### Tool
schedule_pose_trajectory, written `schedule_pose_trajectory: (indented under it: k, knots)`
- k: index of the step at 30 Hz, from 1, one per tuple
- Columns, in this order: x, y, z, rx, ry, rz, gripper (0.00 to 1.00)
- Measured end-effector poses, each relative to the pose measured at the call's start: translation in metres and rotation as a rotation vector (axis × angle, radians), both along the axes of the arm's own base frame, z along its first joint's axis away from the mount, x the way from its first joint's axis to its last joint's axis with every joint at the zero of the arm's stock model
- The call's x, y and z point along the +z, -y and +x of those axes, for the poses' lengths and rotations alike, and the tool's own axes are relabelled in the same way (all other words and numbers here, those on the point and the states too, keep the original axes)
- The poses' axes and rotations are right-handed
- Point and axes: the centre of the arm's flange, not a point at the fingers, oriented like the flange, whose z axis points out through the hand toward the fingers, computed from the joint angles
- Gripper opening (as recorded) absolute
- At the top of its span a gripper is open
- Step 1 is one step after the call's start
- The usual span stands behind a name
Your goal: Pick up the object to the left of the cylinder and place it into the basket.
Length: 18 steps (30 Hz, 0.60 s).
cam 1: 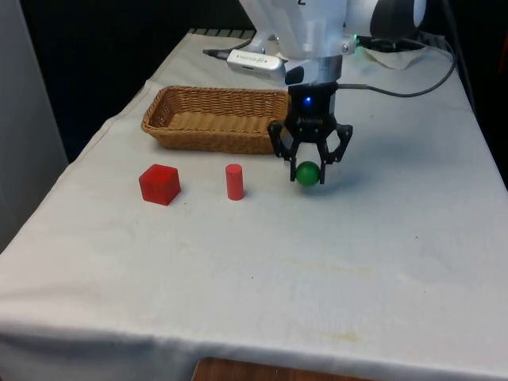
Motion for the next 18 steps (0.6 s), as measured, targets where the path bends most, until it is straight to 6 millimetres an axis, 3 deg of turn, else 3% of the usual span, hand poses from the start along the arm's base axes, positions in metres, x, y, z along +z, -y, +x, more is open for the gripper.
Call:
schedule_pose_trajectory:
  k: [18]
  knots:
    - [0.026, 0.019, -0.018, 0.0, 0.018, 0.024, 0.0]
